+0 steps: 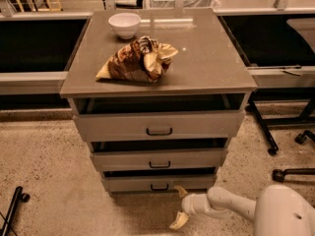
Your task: Close bottom drawer
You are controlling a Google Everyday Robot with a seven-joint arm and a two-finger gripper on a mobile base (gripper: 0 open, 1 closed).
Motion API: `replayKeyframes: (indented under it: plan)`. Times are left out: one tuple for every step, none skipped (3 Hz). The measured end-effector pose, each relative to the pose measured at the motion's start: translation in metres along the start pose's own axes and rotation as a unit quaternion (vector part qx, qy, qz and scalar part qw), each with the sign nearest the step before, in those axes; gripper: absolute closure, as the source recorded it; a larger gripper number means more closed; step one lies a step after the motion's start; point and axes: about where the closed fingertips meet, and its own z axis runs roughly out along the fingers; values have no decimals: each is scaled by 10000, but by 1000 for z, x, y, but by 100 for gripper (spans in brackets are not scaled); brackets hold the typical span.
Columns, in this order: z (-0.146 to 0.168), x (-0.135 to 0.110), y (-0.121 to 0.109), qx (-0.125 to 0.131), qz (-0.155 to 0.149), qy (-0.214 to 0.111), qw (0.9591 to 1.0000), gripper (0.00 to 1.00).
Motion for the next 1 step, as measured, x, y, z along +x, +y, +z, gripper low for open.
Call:
replayKeyframes:
  plan:
    - [1,0,3,-23,9,-7,10000,0]
